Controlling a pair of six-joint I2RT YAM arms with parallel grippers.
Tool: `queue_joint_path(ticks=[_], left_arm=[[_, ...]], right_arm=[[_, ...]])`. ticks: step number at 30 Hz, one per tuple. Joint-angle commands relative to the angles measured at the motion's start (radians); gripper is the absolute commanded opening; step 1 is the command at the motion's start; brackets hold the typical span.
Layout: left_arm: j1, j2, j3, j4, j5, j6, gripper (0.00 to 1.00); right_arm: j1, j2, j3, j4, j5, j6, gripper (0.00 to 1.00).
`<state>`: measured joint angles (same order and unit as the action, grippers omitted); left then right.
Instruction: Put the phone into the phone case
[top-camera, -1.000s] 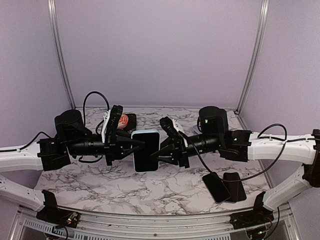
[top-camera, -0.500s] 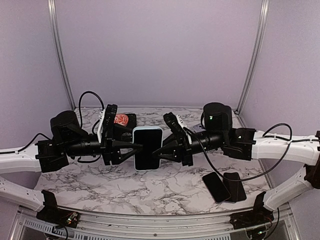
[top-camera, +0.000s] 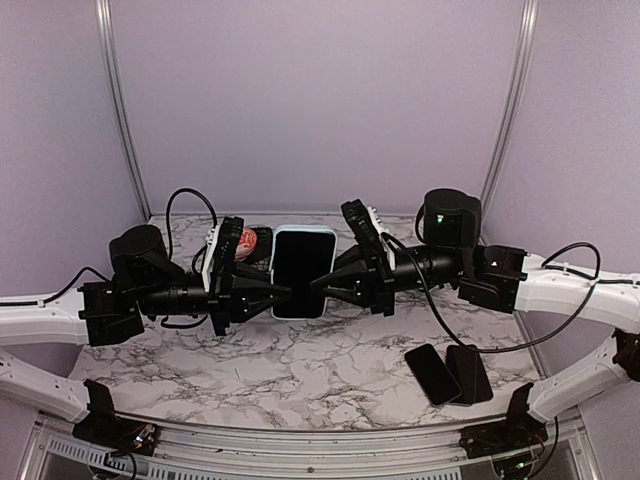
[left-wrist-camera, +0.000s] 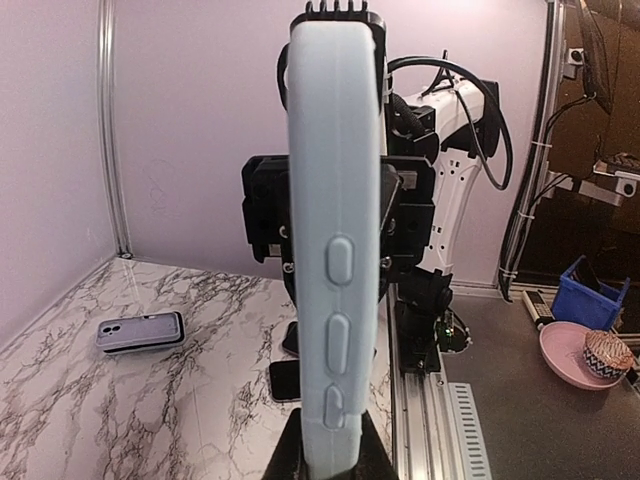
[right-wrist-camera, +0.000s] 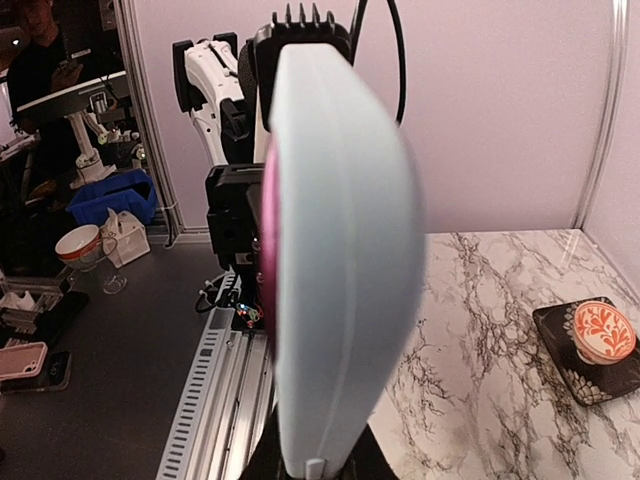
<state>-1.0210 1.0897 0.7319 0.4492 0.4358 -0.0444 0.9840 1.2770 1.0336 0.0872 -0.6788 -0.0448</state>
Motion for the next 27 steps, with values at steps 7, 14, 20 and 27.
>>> queue_joint_path(ticks=[7, 14, 20, 27], left_arm=[[0.002, -0.043, 0.034, 0.034, -0.053, -0.039, 0.0], [0.002, -0.058, 0.029, 0.073, -0.042, -0.059, 0.0], [0.002, -0.065, 0.021, 0.083, -0.041, -0.064, 0.0], [0.002, -0.083, 0.016, 0.084, -0.055, -0.064, 0.0]], right_arm=[[0.007, -0.002, -0.023, 0.048, 0.048, -0.025, 0.74], [0.006, 0.027, -0.09, 0.115, 0.027, 0.004, 0.66], [0.007, 0.061, -0.084, 0.125, 0.005, 0.0, 0.32], [-0.002, 0.064, -0.079, 0.12, 0.004, 0.008, 0.0]])
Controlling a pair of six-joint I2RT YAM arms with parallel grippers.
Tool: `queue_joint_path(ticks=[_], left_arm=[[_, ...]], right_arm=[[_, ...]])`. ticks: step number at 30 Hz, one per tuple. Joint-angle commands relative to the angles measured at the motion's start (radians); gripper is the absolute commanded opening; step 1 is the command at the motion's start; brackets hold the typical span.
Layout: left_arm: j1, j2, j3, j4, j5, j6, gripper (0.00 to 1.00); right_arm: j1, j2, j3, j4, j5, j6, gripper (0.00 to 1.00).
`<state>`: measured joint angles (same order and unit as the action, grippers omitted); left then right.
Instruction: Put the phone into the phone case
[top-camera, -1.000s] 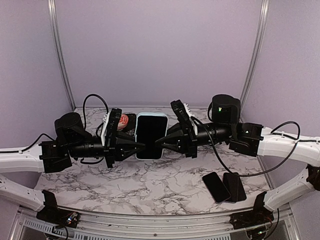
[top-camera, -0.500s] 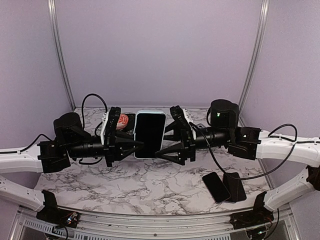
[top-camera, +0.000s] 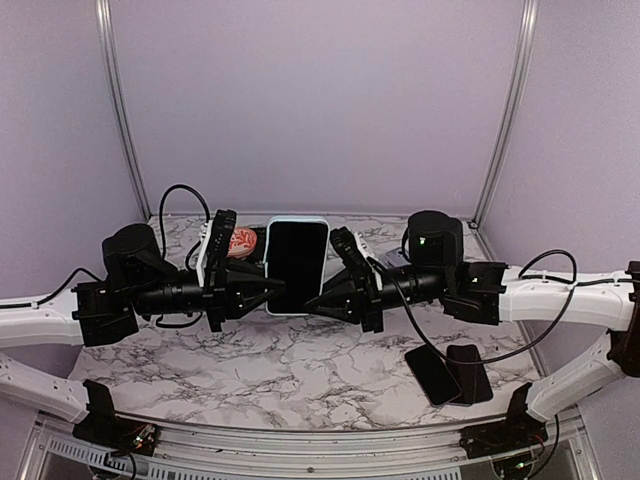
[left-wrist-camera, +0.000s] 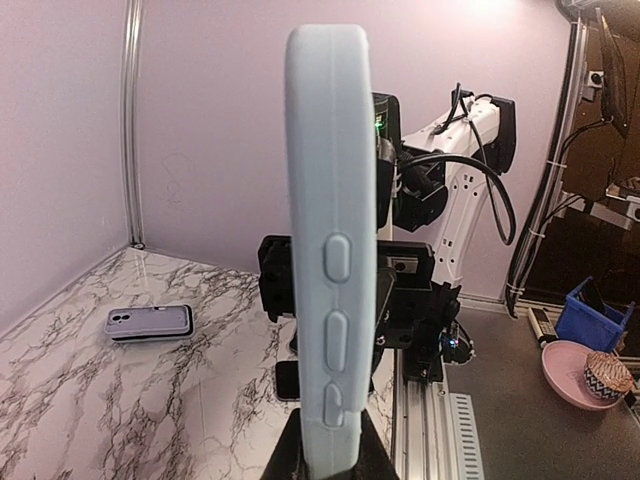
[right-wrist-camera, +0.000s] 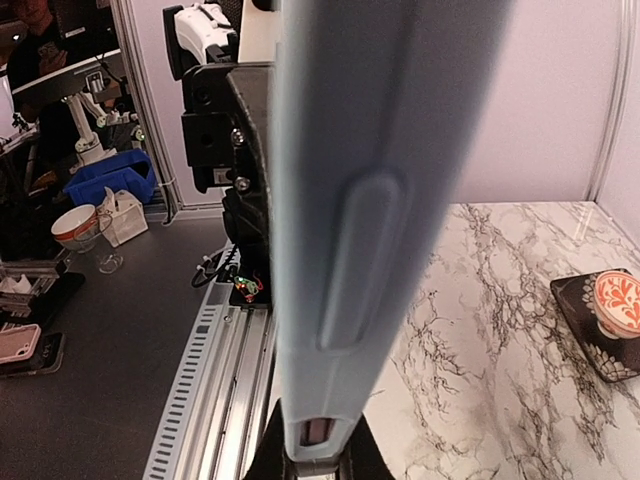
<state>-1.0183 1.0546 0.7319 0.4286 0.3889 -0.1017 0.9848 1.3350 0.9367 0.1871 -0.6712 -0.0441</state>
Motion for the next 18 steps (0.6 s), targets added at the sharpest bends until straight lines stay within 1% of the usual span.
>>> queue_joint_path(ticks=[1, 2, 4, 5, 6, 7, 9, 11, 13, 14, 16, 18], left_arm=[[0.0, -0.049, 0.014, 0.104, -0.011, -0.009, 0.0], [0.0, -0.053, 0.01, 0.104, -0.013, -0.01, 0.0], [0.0, -0.057, -0.001, 0.104, -0.021, -0.01, 0.0], [0.0, -0.057, -0.005, 0.104, -0.025, -0.006, 0.0], [0.0, -0.057, -0.006, 0.104, -0.029, -0.003, 0.0], [0.0, -0.057, -0.007, 0.104, -0.03, 0.001, 0.0], [0.0, -0.058, -0.008, 0.105, -0.031, 0.007, 0.0], [0.0, -0.057, -0.01, 0.104, -0.03, 0.008, 0.0], [0.0, -0.058, -0.013, 0.104, -0.03, 0.003, 0.0], [0.0, -0.058, -0.015, 0.104, -0.03, -0.001, 0.0], [0.0, -0.061, -0.021, 0.104, -0.028, -0.007, 0.0], [0.0, -0.065, -0.03, 0.104, -0.028, -0.008, 0.0]], right_arm=[[-0.004, 0.002, 0.021, 0.017, -0.004, 0.009, 0.0], [-0.003, -0.002, 0.024, 0.008, -0.002, 0.008, 0.05], [-0.006, -0.015, 0.03, -0.017, 0.021, 0.003, 0.5], [-0.006, -0.023, 0.036, -0.035, 0.048, -0.003, 0.65], [-0.007, -0.034, 0.045, -0.051, 0.065, -0.009, 0.73], [-0.008, -0.044, 0.057, -0.063, 0.081, -0.015, 0.78], [-0.008, -0.065, 0.085, -0.072, 0.1, -0.025, 0.8], [-0.009, -0.069, 0.111, -0.058, 0.107, -0.021, 0.8], [-0.008, -0.049, 0.136, -0.049, 0.098, -0.016, 0.76], [-0.008, -0.034, 0.153, -0.06, 0.091, -0.018, 0.72], [-0.008, -0.009, 0.184, -0.09, 0.068, -0.027, 0.61], [-0.008, -0.006, 0.194, -0.066, 0.038, -0.026, 0.51]])
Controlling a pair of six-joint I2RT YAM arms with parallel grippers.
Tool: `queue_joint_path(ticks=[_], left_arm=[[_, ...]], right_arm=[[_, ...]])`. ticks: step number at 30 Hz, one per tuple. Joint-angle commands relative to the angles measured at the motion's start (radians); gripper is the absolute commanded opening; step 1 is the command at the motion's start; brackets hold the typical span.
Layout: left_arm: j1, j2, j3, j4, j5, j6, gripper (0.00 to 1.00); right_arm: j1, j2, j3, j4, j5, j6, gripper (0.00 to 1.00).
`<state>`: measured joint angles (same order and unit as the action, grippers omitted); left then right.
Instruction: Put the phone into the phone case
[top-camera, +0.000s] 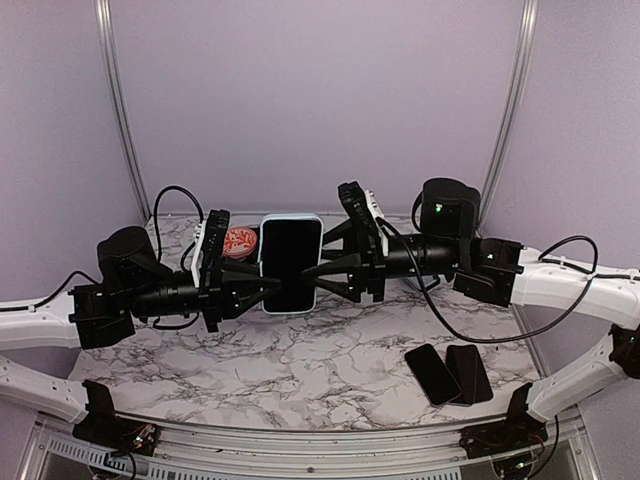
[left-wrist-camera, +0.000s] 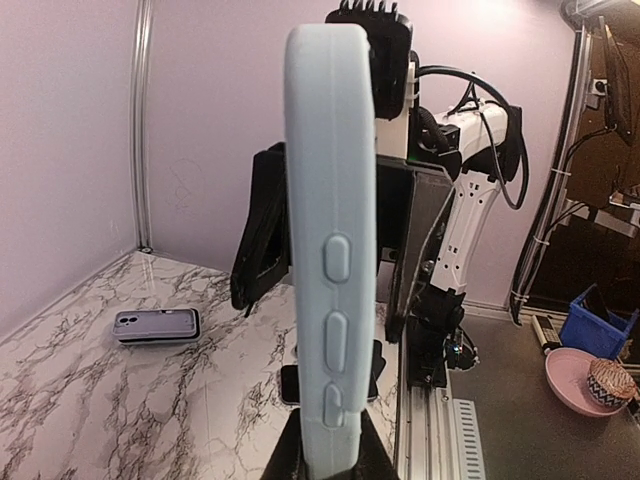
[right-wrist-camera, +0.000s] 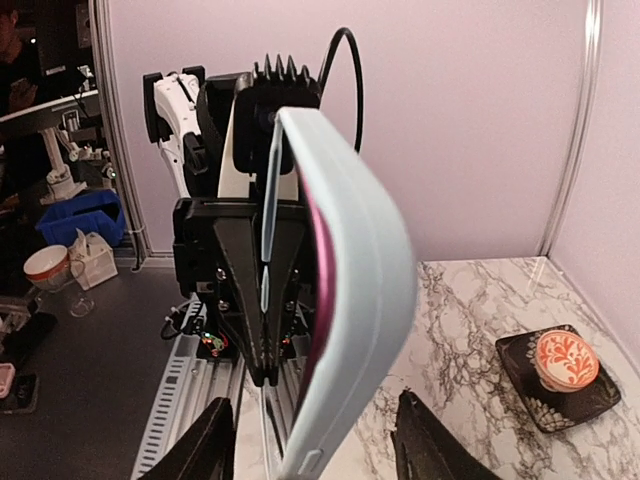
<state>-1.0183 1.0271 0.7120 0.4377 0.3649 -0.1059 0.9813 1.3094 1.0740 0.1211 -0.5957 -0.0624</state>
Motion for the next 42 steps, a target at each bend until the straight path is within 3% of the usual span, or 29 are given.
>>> queue_joint_path(ticks=[1, 5, 8, 9, 12, 14, 16, 20, 22, 25, 30, 42], left_arm=[[0.0, -0.039, -0.012, 0.095, -0.004, -0.004, 0.0], [0.0, -0.045, -0.021, 0.095, -0.015, -0.002, 0.0], [0.0, -0.05, -0.028, 0.095, -0.035, -0.008, 0.0], [0.0, -0.05, -0.03, 0.095, -0.05, -0.013, 0.04], [0.0, -0.055, -0.04, 0.077, -0.17, -0.038, 0.64], [0.0, -0.071, -0.047, 0.016, -0.3, -0.043, 0.82], [0.001, -0.09, -0.04, -0.087, -0.47, -0.03, 0.9], [0.01, -0.078, 0.05, -0.348, -0.797, -0.023, 0.96], [0.029, -0.039, 0.114, -0.462, -0.876, -0.023, 0.97], [0.057, 0.018, 0.19, -0.549, -0.862, -0.016, 0.99], [0.107, 0.082, 0.232, -0.553, -0.779, -0.013, 0.99], [0.17, 0.116, 0.207, -0.563, -0.739, -0.042, 0.99]], right_arm=[[-0.005, 0.014, 0.053, 0.019, -0.049, -0.004, 0.45], [-0.004, 0.012, 0.037, 0.057, -0.05, 0.006, 0.02], [-0.006, 0.025, 0.037, 0.038, -0.021, 0.031, 0.0], [-0.006, 0.031, 0.04, 0.022, -0.004, 0.039, 0.0], [-0.019, 0.048, 0.054, -0.033, 0.042, 0.093, 0.0], [-0.06, 0.06, 0.052, -0.049, 0.046, 0.15, 0.0], [-0.107, 0.071, 0.039, -0.052, 0.043, 0.22, 0.0], [-0.209, 0.131, 0.006, -0.053, 0.036, 0.381, 0.0], [-0.251, 0.189, 0.009, -0.08, 0.007, 0.445, 0.0], [-0.289, 0.293, 0.003, -0.084, -0.059, 0.537, 0.0], [-0.306, 0.416, -0.005, -0.046, -0.147, 0.637, 0.0], [-0.342, 0.558, -0.055, 0.021, -0.163, 0.72, 0.03]])
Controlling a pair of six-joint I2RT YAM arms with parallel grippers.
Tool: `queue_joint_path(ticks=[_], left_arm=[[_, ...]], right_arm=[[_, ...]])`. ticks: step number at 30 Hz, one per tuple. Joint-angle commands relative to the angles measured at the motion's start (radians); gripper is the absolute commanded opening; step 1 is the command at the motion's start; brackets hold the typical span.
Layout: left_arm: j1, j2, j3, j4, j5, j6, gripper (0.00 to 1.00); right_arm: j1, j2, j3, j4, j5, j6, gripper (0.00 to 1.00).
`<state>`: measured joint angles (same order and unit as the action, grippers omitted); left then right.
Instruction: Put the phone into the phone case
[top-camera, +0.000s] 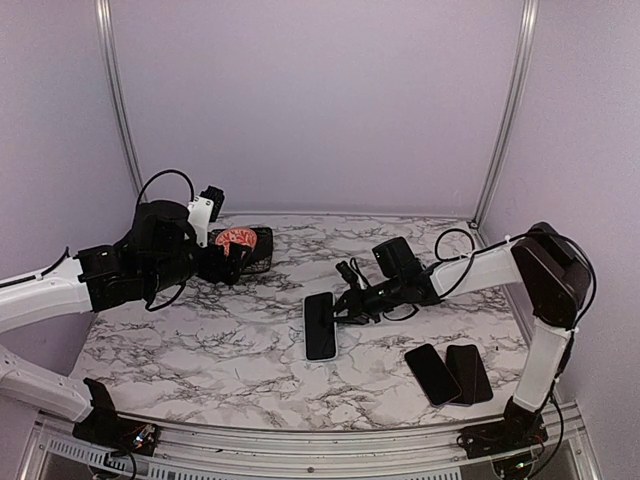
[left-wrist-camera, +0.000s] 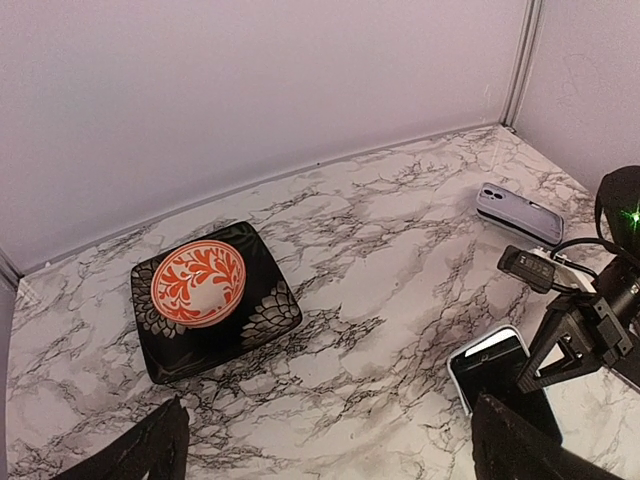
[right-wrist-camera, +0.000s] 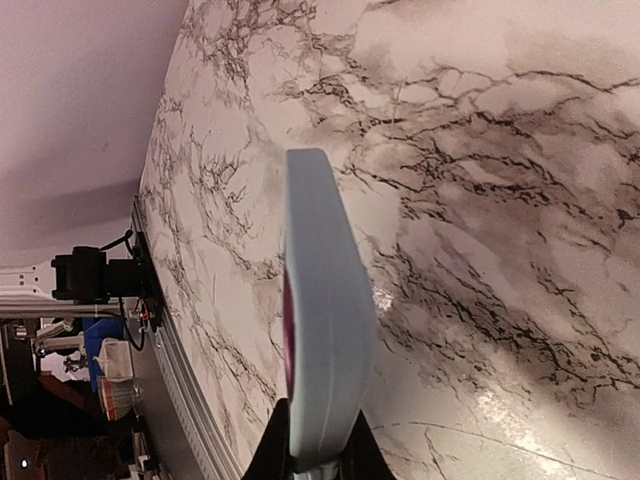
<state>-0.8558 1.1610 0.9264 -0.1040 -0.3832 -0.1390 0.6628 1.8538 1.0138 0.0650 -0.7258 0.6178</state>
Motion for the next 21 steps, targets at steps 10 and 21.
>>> queue_joint_path(ticks=[10, 21], left_arm=[[0.015, -0.026, -0.014, -0.02, 0.018, -0.027, 0.99], [0.02, -0.023, -0.013, -0.02, 0.023, -0.028, 0.99]], right_arm=[[-0.045, 0.053, 0.032, -0.033, 0.049, 0.0, 0.29], [-0.045, 0.011, 0.041, -0.206, 0.154, -0.066, 0.39]])
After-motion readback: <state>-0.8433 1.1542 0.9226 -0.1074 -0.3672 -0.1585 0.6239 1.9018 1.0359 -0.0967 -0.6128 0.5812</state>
